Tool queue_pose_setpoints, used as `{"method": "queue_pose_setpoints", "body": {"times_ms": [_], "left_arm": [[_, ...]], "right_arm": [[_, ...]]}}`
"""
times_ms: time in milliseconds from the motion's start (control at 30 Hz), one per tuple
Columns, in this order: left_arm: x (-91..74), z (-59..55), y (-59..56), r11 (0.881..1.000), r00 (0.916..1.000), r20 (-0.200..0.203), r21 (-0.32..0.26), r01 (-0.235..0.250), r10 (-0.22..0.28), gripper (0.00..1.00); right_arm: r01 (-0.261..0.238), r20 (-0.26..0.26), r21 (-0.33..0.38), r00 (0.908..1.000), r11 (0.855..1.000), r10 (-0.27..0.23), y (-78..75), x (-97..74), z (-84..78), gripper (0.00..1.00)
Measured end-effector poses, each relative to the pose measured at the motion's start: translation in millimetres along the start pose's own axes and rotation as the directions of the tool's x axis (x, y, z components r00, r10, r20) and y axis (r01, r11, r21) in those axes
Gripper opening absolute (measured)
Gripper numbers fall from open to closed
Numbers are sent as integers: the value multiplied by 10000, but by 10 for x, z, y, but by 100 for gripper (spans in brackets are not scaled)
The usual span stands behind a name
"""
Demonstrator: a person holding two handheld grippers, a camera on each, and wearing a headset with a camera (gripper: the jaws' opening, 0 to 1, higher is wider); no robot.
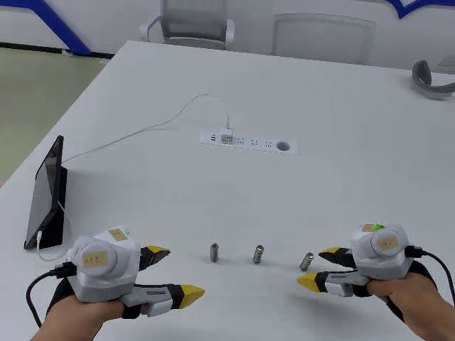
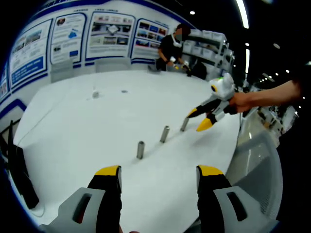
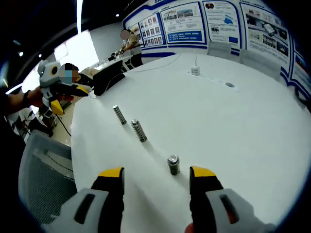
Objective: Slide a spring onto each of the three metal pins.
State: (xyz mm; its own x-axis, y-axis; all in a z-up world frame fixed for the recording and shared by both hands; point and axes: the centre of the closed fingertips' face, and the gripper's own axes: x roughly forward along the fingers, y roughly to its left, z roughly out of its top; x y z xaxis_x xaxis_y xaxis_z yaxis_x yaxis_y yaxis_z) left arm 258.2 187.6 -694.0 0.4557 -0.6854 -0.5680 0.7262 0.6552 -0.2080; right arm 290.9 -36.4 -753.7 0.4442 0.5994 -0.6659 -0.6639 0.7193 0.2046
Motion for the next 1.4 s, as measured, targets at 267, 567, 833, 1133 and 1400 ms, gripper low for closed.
{"method": "queue_pose_setpoints", "body": {"times_ms": [267, 567, 833, 1133, 1400], "left_arm": [[-6, -8, 16, 10000, 10000, -40, 17, -45, 45, 64], [8, -18, 15, 10000, 10000, -44, -24, -69, 69, 65], [27, -15, 5, 10000, 10000, -9, -19, -90, 90, 66], [31, -54, 14, 9995, 9998, -51, -257, -199, 198, 68], [14, -29, 74, 9992, 9995, -69, -238, -317, 315, 69]], "right_arm": [[253, 588, 790, 9978, 9966, -300, 93, -45, -19, 63], [557, 1269, 1354, 9892, 9892, -730, 169, -153, 64, 70], [670, 1462, 1550, 9852, 9856, -900, 300, -258, 31, 78], [658, 1380, 1312, 9869, 9892, -840, 453, -327, -56, 84], [778, 1187, 1169, 9887, 9901, -917, 513, -378, -141, 87]]}}
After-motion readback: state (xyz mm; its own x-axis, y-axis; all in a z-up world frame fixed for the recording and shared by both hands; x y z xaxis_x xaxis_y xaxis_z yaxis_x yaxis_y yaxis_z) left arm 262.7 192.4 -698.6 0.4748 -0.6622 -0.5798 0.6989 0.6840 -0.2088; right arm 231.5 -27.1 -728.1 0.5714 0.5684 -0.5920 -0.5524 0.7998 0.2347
